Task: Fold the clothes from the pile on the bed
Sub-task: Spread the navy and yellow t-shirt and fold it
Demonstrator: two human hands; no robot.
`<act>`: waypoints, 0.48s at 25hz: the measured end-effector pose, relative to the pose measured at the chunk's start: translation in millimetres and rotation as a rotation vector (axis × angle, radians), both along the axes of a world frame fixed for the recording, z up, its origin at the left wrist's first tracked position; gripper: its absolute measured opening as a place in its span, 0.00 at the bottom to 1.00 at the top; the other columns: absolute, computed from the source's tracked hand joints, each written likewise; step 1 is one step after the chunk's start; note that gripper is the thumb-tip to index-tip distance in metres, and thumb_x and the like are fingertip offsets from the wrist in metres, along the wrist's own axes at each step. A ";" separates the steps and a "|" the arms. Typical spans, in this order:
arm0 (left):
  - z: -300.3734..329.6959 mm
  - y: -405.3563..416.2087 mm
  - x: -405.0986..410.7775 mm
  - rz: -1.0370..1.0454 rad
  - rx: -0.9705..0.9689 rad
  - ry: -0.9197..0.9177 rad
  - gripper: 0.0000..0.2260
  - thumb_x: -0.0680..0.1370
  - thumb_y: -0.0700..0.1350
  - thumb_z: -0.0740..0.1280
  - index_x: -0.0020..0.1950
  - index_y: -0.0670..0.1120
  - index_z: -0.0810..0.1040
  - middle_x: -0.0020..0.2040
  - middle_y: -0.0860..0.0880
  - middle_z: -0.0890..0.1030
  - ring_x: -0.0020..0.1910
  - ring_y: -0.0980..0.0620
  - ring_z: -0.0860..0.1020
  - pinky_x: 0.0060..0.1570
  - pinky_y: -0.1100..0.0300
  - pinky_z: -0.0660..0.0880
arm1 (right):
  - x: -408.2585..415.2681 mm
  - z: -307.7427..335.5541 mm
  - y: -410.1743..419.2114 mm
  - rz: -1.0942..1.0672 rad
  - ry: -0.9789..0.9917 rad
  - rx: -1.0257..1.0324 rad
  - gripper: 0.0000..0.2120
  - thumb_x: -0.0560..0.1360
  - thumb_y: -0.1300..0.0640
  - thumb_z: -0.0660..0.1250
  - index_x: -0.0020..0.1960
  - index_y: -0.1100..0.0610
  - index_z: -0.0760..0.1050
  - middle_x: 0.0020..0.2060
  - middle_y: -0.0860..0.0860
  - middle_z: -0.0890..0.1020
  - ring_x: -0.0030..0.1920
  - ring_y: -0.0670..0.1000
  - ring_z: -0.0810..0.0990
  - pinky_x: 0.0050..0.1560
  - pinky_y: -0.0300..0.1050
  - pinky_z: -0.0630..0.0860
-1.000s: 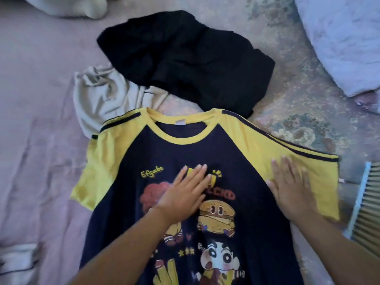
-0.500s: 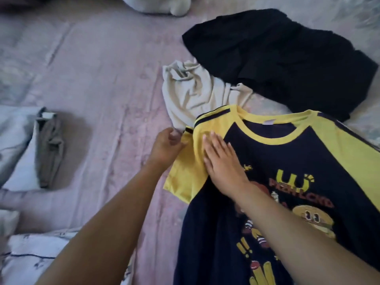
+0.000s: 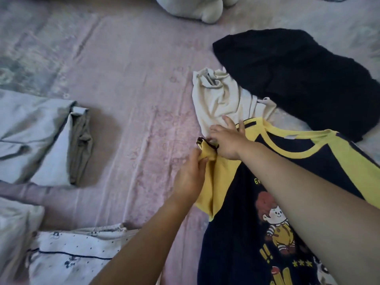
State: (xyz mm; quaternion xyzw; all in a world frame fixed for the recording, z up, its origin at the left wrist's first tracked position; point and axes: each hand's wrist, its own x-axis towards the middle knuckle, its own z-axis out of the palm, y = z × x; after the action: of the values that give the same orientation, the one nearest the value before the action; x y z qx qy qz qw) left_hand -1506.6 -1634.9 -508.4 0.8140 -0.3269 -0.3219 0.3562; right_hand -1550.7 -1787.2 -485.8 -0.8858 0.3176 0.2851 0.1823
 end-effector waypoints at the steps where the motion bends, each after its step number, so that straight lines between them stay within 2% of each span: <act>1: 6.0 6.0 1.6 0.021 -0.007 -0.008 0.06 0.82 0.48 0.57 0.51 0.46 0.67 0.33 0.54 0.71 0.34 0.50 0.71 0.33 0.56 0.62 | 12.0 6.2 4.3 -0.028 0.032 0.064 0.14 0.74 0.61 0.59 0.54 0.44 0.72 0.71 0.48 0.64 0.76 0.53 0.38 0.69 0.65 0.30; 3: 12.7 18.6 6.8 0.115 -0.014 -0.009 0.06 0.82 0.49 0.55 0.50 0.47 0.64 0.34 0.52 0.72 0.34 0.47 0.73 0.30 0.56 0.61 | 33.5 14.6 14.2 -0.064 0.036 0.139 0.06 0.73 0.58 0.60 0.43 0.47 0.70 0.64 0.51 0.70 0.75 0.53 0.46 0.70 0.66 0.35; 5: 16.0 31.1 17.4 0.241 0.012 -0.007 0.06 0.83 0.49 0.53 0.49 0.48 0.62 0.32 0.52 0.72 0.33 0.46 0.74 0.28 0.57 0.60 | 49.3 14.9 27.9 -0.041 -0.094 0.063 0.04 0.75 0.58 0.60 0.47 0.50 0.70 0.57 0.53 0.74 0.69 0.56 0.60 0.69 0.59 0.54; 6: 16.7 36.4 23.7 0.303 0.034 0.000 0.06 0.83 0.49 0.53 0.49 0.48 0.62 0.32 0.53 0.72 0.33 0.46 0.74 0.28 0.57 0.60 | 55.3 13.7 35.8 0.000 -0.188 -0.020 0.06 0.76 0.59 0.59 0.51 0.51 0.70 0.56 0.52 0.75 0.64 0.57 0.65 0.61 0.54 0.62; 8: 10.5 47.3 38.1 0.366 0.110 -0.022 0.06 0.83 0.47 0.53 0.51 0.46 0.64 0.35 0.51 0.74 0.37 0.44 0.75 0.32 0.55 0.65 | 68.1 3.4 51.8 0.057 -0.317 -0.086 0.10 0.77 0.62 0.58 0.56 0.54 0.69 0.55 0.54 0.72 0.55 0.59 0.72 0.46 0.49 0.64; 9: 5.2 52.9 44.5 0.361 0.178 -0.060 0.06 0.83 0.47 0.52 0.53 0.45 0.65 0.39 0.47 0.76 0.40 0.41 0.76 0.35 0.54 0.68 | 74.1 -3.2 60.4 0.043 -0.341 -0.056 0.11 0.76 0.64 0.57 0.57 0.55 0.68 0.54 0.55 0.70 0.50 0.61 0.74 0.42 0.49 0.64; 11: -12.7 63.1 54.5 0.290 0.325 -0.157 0.08 0.83 0.46 0.49 0.56 0.44 0.63 0.47 0.42 0.79 0.44 0.38 0.77 0.40 0.51 0.69 | 84.1 -20.6 77.4 -0.023 -0.370 0.022 0.15 0.74 0.69 0.57 0.59 0.57 0.67 0.54 0.57 0.67 0.46 0.62 0.76 0.38 0.50 0.65; 12: -22.1 66.2 58.1 0.258 0.386 -0.173 0.08 0.83 0.45 0.48 0.57 0.42 0.62 0.51 0.41 0.80 0.47 0.38 0.78 0.40 0.50 0.69 | 85.6 -28.7 87.2 -0.062 -0.395 0.059 0.18 0.75 0.69 0.58 0.62 0.57 0.67 0.59 0.58 0.67 0.49 0.63 0.76 0.40 0.52 0.68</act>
State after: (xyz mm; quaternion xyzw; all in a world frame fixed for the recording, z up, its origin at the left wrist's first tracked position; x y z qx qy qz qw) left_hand -1448.5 -1568.7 -530.5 0.9264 -0.1821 -0.2597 0.2028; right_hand -1465.1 -1700.0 -514.5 -0.9086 0.2944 0.1090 0.2755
